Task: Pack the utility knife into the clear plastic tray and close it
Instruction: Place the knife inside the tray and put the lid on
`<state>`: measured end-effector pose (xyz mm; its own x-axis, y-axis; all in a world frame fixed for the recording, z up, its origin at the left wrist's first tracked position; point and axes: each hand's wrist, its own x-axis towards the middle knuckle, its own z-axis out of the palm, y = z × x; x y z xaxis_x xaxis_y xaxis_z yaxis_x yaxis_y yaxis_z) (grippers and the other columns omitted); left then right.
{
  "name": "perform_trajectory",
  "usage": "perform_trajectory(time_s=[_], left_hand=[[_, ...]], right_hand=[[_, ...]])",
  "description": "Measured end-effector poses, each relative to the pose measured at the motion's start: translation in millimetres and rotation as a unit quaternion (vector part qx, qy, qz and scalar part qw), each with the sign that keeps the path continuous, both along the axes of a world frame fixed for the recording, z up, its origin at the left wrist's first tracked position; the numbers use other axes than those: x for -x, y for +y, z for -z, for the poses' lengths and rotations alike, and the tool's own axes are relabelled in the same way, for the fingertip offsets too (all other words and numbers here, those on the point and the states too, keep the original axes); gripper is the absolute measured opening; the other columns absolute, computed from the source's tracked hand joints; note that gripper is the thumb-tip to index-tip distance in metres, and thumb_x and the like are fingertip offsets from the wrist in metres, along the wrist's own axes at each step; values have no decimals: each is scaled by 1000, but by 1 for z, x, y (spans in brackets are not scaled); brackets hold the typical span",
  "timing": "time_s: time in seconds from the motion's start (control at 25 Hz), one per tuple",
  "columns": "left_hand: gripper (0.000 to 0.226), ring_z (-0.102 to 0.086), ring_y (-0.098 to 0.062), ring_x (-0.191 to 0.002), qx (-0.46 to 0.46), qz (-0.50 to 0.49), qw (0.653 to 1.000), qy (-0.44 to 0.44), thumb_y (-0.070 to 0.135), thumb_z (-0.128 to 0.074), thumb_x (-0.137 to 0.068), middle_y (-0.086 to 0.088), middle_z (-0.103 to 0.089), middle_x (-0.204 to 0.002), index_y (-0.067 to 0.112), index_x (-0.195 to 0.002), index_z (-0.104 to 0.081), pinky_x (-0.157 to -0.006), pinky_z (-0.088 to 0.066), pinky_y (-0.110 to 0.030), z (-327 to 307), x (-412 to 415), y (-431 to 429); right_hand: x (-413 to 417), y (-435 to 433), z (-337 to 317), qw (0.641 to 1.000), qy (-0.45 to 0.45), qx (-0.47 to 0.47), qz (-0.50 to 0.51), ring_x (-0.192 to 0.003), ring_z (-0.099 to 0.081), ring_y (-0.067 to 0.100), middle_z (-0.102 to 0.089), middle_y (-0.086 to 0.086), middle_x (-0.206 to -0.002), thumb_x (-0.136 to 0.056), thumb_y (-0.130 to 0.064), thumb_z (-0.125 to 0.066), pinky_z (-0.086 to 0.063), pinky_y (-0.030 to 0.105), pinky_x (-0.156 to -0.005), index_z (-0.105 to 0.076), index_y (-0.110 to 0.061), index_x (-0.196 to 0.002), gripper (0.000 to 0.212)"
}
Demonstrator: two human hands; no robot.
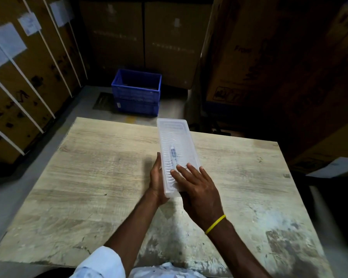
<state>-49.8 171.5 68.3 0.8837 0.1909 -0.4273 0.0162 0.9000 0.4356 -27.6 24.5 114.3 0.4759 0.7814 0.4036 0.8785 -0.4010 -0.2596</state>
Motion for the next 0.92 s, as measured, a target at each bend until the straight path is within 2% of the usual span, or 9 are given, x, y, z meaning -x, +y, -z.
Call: perform_trajectory(time_s=[0.12, 0.32, 0.48, 0.6, 0.72, 0.8, 0.84, 0.88, 0.92], left_hand=[[99, -71, -39, -107, 9, 21, 1000, -6, 86, -38, -78, -23, -72, -122, 7, -129, -67, -91, -58, -53, 2, 1, 0], [121, -60, -47, -122, 27, 39, 999, -14, 94, -47, -64, -28, -61, -135, 4, -145, -51, -103, -45, -64, 11, -2, 0], [107, -72, -42, -102, 19, 43, 999, -26, 90, -40, -71, -24, -73, -117, 5, -133, -62, -83, -60, -57, 4, 0, 0], [92, -76, -35, -93, -27, 48, 997, -53, 82, -67, -57, -20, -77, -108, 9, -111, -79, -82, -62, -51, -4, 0, 1], [63, -77, -32, -83, -39, 41, 998, -40, 62, -61, -74, -19, -79, -97, 8, -98, -83, -75, -64, -44, -14, -1, 2], [56, -77, -33, -78, -29, 26, 999, -33, 51, -51, -80, -20, -79, -93, 7, -94, -83, -68, -64, -43, -17, -2, 2], [54, -77, -34, -78, -30, 18, 999, -38, 50, -55, -78, -20, -79, -93, 7, -94, -83, -66, -64, -44, -20, -3, 2], [53, -77, -35, -80, -36, 9, 998, -46, 51, -63, -72, -20, -79, -94, 8, -95, -83, -66, -63, -45, -21, -4, 3], [55, -77, -35, -84, -43, -4, 998, -54, 52, -72, -64, -20, -79, -97, 9, -97, -83, -68, -63, -46, -22, -5, 4]], right_hand=[[-5, -5, 1, 999, 31, 28, -13, -137, -48, 26, -57, -3, -144, -93, -34, -51, -42, 49, -109, -56, -27, -139, 47], [-12, -6, -7, 997, 71, 22, -31, -134, -51, 23, -60, -6, -141, -92, -50, -53, -46, 42, -106, -58, -28, -138, 51], [-12, -8, -11, 994, 100, 15, -31, -135, -49, 19, -59, -9, -141, -88, -53, -61, -47, 36, -105, -58, -31, -137, 53], [-11, -11, -7, 992, 105, 48, -57, -142, -41, 20, -54, -6, -146, -88, -58, -62, -41, 38, -111, -58, -28, -138, 58], [-12, -14, -7, 988, 121, 58, -72, -147, -33, 18, -48, -6, -151, -88, -59, -62, -31, 40, -119, -55, -28, -141, 62], [-9, -14, -11, 980, 189, 5, -63, -146, -34, 11, -49, -7, -150, -86, -51, -70, -21, 37, -122, -57, -26, -139, 60], [-9, -15, -9, 970, 235, -67, -20, -142, -41, 8, -54, -6, -146, -83, -45, -75, -22, 34, -122, -60, -24, -136, 59], [-10, -16, -8, 941, 292, -157, 61, -135, -49, 6, -61, -5, -139, -79, -42, -80, -28, 31, -119, -63, -22, -132, 59], [-13, -17, -8, 884, 370, -237, 158, -127, -57, 7, -66, -4, -133, -73, -44, -83, -38, 31, -113, -66, -20, -128, 62]])
